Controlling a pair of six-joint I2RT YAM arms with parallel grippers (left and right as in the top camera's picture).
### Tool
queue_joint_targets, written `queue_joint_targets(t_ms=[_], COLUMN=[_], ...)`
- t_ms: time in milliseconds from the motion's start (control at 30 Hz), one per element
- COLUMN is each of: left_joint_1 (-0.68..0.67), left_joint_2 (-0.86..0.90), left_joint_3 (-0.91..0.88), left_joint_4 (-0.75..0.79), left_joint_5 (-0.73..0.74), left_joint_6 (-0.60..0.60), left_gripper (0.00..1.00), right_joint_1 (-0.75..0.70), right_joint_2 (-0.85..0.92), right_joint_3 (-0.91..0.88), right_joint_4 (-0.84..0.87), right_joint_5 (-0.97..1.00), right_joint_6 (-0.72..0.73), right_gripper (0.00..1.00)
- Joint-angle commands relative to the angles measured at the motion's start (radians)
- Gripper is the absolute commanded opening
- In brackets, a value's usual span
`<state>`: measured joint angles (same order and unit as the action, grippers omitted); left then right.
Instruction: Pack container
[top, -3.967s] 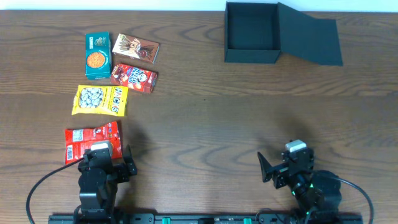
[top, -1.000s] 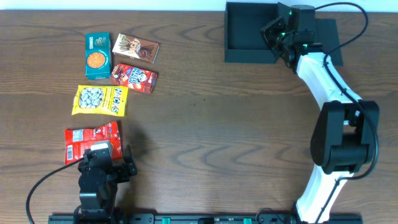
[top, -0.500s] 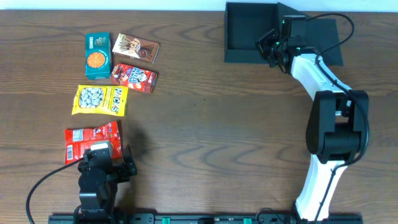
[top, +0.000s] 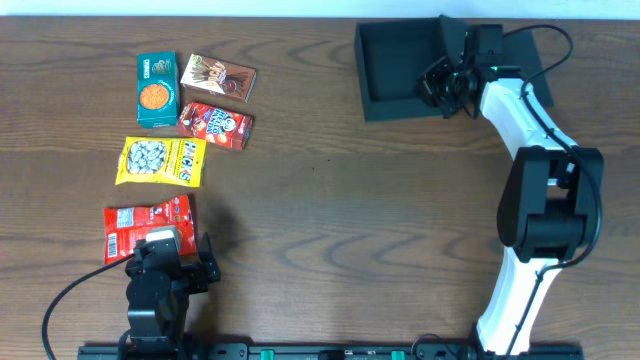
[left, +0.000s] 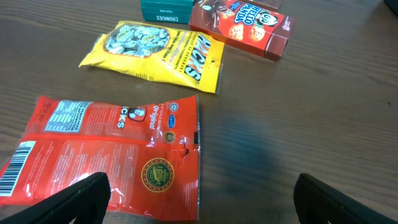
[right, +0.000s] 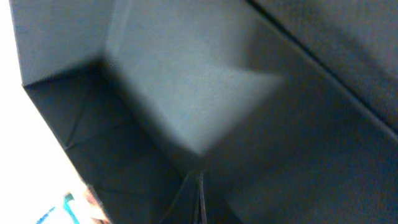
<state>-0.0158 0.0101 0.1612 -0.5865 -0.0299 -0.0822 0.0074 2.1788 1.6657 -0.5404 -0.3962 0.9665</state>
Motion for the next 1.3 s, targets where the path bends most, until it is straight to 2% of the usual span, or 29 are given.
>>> queue_joint_targets(t_ms=[0,67,267,300,367,400,467,500,567,600,633,667,733,800,833,867,1067,1267], left_joint_1=[0.004,0.004,0.004,0.004,0.004,0.004,0.004,0.004,0.004,0.004,0.004,0.004,0.004,0.004,0.004,0.004,0.004,0.004], left_joint_2=[-0.006,-0.006,-0.006,-0.006,-0.006,-0.006,-0.006,-0.006,-0.006,-0.006,-0.006,-0.006,-0.006,-0.006,-0.006,-0.006,-0.006,-0.006], left_joint_3=[-0.009,-0.009,-0.009,-0.009,-0.009,-0.009,-0.009,-0.009,-0.009,-0.009,-0.009,-0.009,-0.009,-0.009,-0.009,-0.009,-0.009,-0.009], left_joint_4=[-0.001,-0.001,-0.001,-0.001,-0.001,-0.001,-0.001,-0.001,-0.001,-0.001,-0.001,-0.001,-0.001,-0.001,-0.001,-0.001,-0.001,-0.001], left_joint_5=[-0.003,-0.003,-0.003,-0.003,-0.003,-0.003,-0.003,-0.003,-0.003,-0.003,-0.003,-0.003,-0.003,-0.003,-0.003,-0.003,-0.003,-0.003], left_joint_6=[-0.008,-0.008,-0.008,-0.008,-0.008,-0.008,-0.008,-0.008,-0.008,-0.008,-0.008,-0.008,-0.008,-0.008,-0.008,-0.008,-0.008,-0.008], left_gripper=[0.95,0.95,0.95,0.95,0.95,0.95,0.95,0.95,0.95,0.95,0.95,0.95,0.95,0.95,0.95,0.95,0.95,0.95], right_joint_1=[-0.009,-0.009,-0.01,-0.009,-0.006,-0.004,-0.001,0.0,0.0,0.0,0.001,0.002,0.002,0.002,0.003,0.004,0.026,0.026], right_joint_2=[0.0,0.0,0.0,0.0,0.0,0.0,0.0,0.0,0.0,0.0,0.0,0.0,0.0,0.0,0.0,0.0,0.001,0.036], right_joint_3=[0.049,0.095,0.241,0.266,0.316,0.336,0.354,0.354,0.348,0.34,0.335,0.334,0.334,0.334,0.334,0.334,0.333,0.333], right_joint_4=[-0.071,-0.145,-0.378,-0.41,-0.473,-0.499,-0.521,-0.523,-0.531,-0.531,-0.534,-0.531,-0.516,-0.515,-0.515,-0.515,-0.52,-0.589], right_joint_5=[-0.001,0.024,0.078,0.069,0.063,0.063,0.047,0.031,0.004,0.001,-0.004,-0.004,-0.004,-0.004,-0.004,-0.004,-0.004,0.013], right_joint_6=[-0.137,-0.216,-0.284,-0.283,-0.273,-0.249,-0.172,-0.135,-0.064,-0.038,-0.007,0.018,0.038,0.056,0.058,0.058,0.067,0.209], right_gripper=[0.01,0.01,0.02,0.06,0.21,0.22,0.37,0.41,0.47,0.47,0.41,0.4,0.45,0.75,0.95,0.99,0.99,0.91])
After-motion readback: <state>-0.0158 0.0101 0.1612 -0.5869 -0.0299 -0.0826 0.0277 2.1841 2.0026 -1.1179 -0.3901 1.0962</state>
